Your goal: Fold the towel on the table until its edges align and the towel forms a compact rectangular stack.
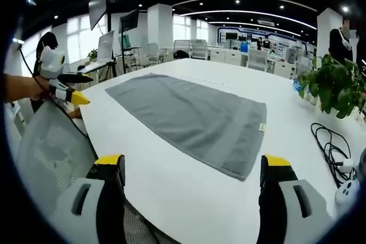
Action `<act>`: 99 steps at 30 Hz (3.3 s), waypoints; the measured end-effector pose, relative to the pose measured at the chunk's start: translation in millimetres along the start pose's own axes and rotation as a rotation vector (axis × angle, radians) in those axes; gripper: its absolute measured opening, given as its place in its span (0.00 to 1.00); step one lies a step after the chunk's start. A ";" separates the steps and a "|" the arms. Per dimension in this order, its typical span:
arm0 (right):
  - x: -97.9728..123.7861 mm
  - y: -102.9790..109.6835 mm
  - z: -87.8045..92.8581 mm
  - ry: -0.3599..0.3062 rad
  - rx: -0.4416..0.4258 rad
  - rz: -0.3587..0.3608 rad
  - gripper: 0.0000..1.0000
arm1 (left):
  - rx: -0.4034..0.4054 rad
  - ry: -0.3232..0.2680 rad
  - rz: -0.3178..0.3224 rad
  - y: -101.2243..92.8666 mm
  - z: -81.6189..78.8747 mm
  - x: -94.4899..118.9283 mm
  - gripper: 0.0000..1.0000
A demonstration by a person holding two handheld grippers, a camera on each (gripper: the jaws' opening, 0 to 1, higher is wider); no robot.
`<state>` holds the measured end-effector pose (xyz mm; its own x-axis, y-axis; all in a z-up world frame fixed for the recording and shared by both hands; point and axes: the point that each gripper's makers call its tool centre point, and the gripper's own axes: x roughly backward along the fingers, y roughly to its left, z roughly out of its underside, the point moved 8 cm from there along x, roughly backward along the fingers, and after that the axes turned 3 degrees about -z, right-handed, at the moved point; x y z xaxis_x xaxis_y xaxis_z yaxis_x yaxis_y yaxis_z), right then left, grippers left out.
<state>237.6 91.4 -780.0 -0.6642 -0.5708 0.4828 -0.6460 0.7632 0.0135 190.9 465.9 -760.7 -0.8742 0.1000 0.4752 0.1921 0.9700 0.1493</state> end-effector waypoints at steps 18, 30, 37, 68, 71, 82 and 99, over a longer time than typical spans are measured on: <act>9.7 -4.9 -1.5 -0.011 -0.004 0.030 0.99 | -0.040 -0.011 0.068 -11.0 -13.3 -5.2 0.99; 12.8 -5.6 -3.0 -0.004 0.009 0.048 0.99 | -0.037 -0.004 0.067 -7.3 -9.7 -5.7 0.99; 11.4 -6.5 -4.4 -0.004 0.014 0.053 0.99 | -0.041 0.011 0.083 -9.2 -3.8 -3.6 0.99; 27.7 -69.2 -23.0 -0.024 0.098 0.101 0.98 | -0.232 -0.027 0.393 -83.1 -69.4 -33.9 0.95; 27.0 -78.8 -25.7 -0.026 0.101 0.114 0.97 | -0.254 -0.029 0.447 -94.7 -77.7 -37.9 0.95; 26.7 -103.3 -43.3 -0.055 0.060 0.157 0.95 | -0.306 -0.040 0.526 -120.8 -100.1 -51.3 0.94; 12.1 -159.0 -59.7 -0.079 0.037 0.181 0.83 | -0.368 -0.037 0.621 -200.6 -128.6 -77.6 0.78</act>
<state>354.7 -18.8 -724.1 -0.7972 -0.4482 0.4045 -0.5257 0.8447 -0.1002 277.6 235.1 -716.0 -0.5679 0.6226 0.5384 0.7907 0.5943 0.1468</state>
